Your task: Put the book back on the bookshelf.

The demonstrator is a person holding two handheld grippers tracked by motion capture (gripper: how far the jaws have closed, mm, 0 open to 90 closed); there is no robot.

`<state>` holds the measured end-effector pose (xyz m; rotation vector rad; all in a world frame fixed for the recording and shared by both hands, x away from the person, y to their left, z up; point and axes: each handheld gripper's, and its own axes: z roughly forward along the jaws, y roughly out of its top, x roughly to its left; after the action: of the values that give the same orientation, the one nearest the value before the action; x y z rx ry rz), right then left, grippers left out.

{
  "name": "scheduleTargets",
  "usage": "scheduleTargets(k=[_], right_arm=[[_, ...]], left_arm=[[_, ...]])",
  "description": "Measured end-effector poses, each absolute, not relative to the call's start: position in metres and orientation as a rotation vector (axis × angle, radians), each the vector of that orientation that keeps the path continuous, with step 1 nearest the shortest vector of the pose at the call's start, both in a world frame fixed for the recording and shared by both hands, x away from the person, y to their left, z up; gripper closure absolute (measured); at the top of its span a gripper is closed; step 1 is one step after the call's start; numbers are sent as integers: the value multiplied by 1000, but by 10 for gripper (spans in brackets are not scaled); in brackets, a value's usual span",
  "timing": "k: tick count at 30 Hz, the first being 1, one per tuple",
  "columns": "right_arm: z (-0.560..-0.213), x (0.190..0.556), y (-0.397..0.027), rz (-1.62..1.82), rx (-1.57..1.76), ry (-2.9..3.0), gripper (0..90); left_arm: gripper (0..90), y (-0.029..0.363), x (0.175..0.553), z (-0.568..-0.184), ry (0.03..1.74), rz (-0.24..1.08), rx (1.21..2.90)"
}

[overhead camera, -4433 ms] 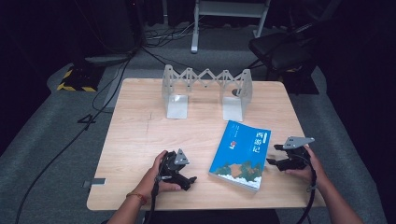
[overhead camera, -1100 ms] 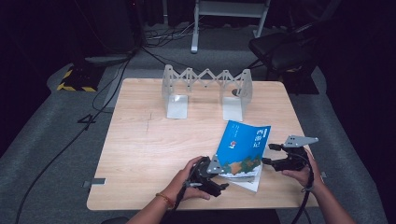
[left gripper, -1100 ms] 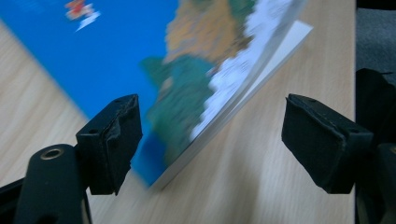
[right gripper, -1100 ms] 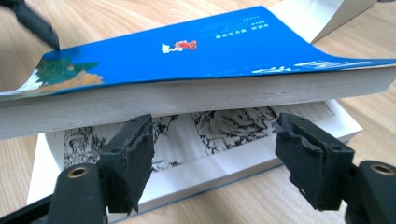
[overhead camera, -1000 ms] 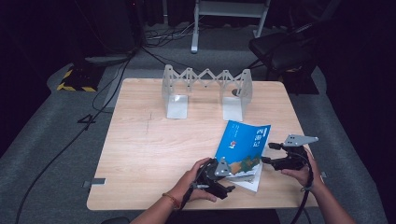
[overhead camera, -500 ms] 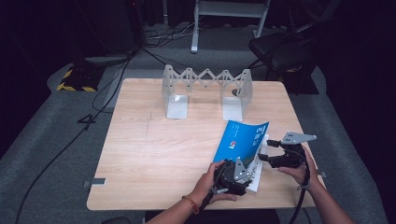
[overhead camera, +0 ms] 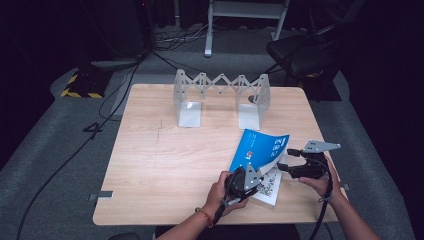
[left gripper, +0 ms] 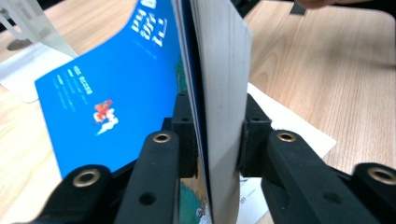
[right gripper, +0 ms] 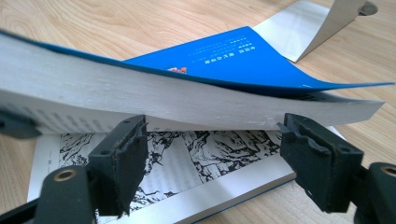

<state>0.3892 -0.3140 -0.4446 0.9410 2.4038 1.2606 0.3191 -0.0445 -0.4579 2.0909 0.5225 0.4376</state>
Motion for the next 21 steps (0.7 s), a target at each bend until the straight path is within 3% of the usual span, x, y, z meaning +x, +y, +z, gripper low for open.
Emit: scheduleTargets(k=[10, 21], right_arm=[[-448, 379, -318, 1269, 863, 2431, 280], [-422, 364, -302, 1380, 620, 2443, 280]], left_arm=[[768, -5, 326, -445, 491, 383, 2112], [762, 29, 319, -447, 421, 402, 2213]])
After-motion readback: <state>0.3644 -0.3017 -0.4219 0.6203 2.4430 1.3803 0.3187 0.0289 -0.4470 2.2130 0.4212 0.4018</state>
